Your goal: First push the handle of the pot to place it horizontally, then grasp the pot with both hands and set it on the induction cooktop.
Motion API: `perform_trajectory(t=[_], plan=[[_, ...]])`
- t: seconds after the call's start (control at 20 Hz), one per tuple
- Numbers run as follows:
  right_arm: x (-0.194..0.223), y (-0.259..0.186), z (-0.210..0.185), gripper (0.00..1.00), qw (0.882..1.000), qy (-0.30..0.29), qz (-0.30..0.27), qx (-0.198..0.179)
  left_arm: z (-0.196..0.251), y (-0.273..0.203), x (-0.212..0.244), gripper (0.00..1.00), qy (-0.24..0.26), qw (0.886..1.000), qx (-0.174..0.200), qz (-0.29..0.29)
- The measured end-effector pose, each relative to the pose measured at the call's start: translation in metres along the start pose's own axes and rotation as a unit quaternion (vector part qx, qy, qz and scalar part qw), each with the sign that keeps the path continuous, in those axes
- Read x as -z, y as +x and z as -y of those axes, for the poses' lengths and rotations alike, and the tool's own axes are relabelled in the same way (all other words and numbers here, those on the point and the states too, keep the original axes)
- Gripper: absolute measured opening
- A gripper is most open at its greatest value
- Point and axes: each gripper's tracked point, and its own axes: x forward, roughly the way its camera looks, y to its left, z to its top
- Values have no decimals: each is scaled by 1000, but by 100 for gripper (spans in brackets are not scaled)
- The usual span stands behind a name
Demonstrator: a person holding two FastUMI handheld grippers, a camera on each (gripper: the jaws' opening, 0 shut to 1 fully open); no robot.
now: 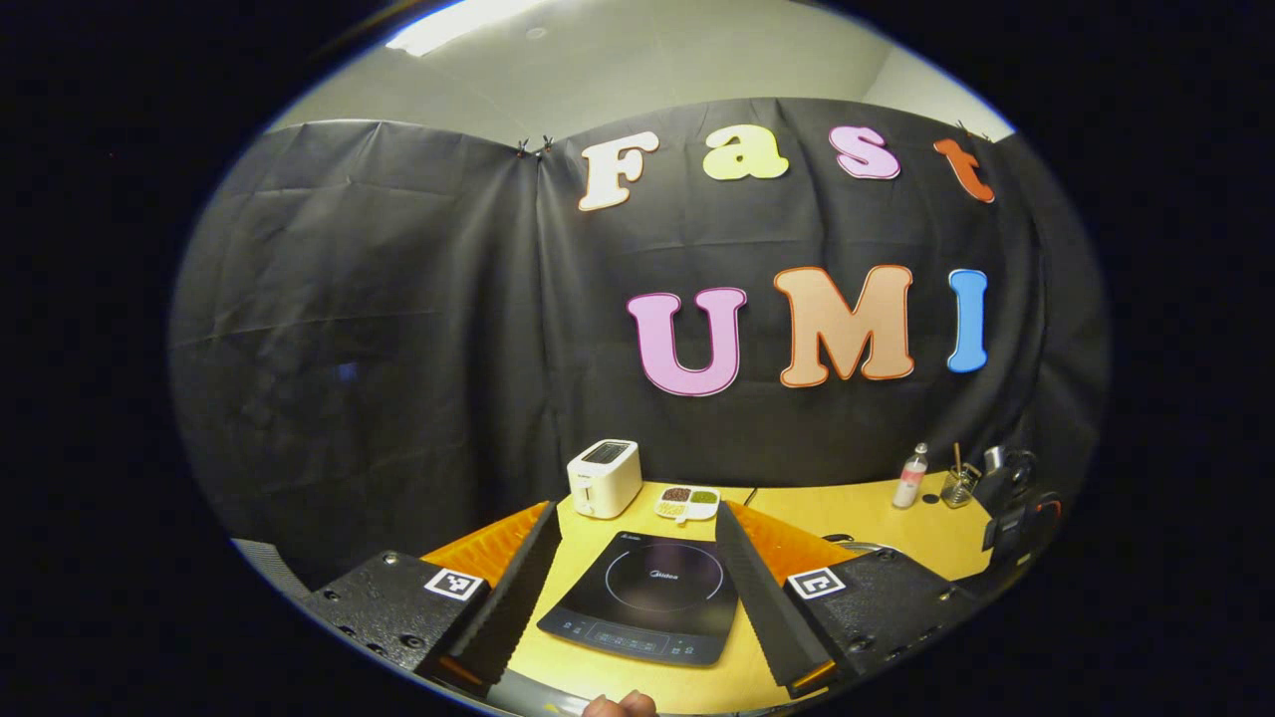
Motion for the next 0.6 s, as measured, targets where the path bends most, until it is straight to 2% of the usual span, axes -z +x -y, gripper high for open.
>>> perform_trajectory(t=[0.2, 0.25, 0.3, 0.35, 0.45, 0.5, 0.6], plan=[[38, 24, -1, 0, 998, -2, -59, -10, 9, 3, 10, 95, 9, 1000, 2, -20], [46, 28, -1, 3, 997, -6, -73, -6, 9, 4, 12, 95, 13, 1000, 2, -28], [54, 33, -3, 0, 996, -10, -84, -6, 7, 5, 12, 95, 15, 1000, 0, -27], [61, 38, -3, 3, 995, -20, -98, -4, 5, 7, 7, 96, 16, 1000, -3, -18], [75, 44, 4, 0, 991, -37, -127, 7, -4, 6, 9, 100, 13, 1000, -13, -22], [80, 44, 6, 3, 990, -35, -134, 13, -5, 5, 10, 98, 9, 1000, -15, -22], [83, 43, 11, 3, 989, -27, -143, 14, -10, 4, 12, 100, 7, 999, -22, -23]])
